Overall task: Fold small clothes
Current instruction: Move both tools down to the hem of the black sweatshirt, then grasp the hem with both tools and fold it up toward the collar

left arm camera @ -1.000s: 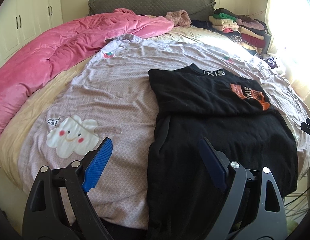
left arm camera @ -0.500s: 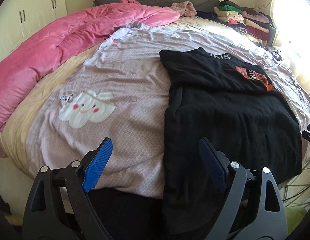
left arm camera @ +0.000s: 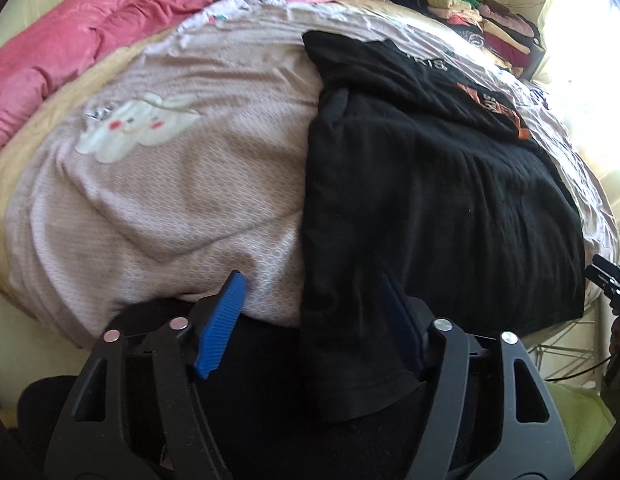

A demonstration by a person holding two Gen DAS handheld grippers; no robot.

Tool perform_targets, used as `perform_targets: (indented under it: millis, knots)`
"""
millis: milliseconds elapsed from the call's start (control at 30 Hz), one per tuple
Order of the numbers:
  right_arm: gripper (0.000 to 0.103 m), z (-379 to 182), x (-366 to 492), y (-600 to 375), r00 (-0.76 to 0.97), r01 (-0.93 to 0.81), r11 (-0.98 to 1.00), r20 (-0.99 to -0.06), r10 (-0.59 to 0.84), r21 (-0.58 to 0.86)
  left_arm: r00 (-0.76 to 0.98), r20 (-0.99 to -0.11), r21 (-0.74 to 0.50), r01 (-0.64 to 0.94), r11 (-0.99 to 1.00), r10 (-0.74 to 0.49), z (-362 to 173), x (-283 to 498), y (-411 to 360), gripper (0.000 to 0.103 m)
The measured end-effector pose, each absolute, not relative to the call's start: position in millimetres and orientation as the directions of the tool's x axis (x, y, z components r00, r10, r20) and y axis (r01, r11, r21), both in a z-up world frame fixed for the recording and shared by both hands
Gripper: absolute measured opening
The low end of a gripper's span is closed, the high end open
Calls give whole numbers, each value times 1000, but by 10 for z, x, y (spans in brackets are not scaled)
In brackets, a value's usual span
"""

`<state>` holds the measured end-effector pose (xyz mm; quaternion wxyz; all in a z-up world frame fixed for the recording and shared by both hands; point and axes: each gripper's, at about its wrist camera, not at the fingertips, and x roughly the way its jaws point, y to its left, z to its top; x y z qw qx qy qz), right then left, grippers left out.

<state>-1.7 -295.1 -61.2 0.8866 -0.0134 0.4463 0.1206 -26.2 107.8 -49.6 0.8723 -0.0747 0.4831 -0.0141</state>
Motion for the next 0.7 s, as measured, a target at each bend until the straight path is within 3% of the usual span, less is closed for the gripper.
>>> perform_targets:
  millis: [100,167,267,400,500,567,700]
  knots:
    - [74,-662,-67,-3022,548,-224,969,-809,214,104,515,-851,-147,-48,988,-102,-571,-215,1065,55]
    - [59,-697,-101,-3051,527,-232,965,-818,232,125,509,-855,-147,-45,988,-104,-591,-199,1039,51]
    - [47,-766,-140,-3075,490,-242,956,-830,268,166,500,-859,-144,-38,989,-106,-618,-187,1018,44]
    - [38,-839,-155,-3066,465,-250,948,-835,295,196,496,-862,-141,-39,989,-104,-629,-185,1021,40]
    - [25,-876,-144,-3049,455,-253,943,-833,314,217,493,-864,-140,-38,989,-103,-629,-196,1027,36]
    - [11,-873,-145,-3024,456,-268,937,-827,329,225,489,-866,-142,-37,989,-106,-652,-185,1028,32]
    - [8,-806,-141,-3021,470,-281,930,-810,350,239,494,-862,-153,-42,987,-112,-669,-168,1058,27]
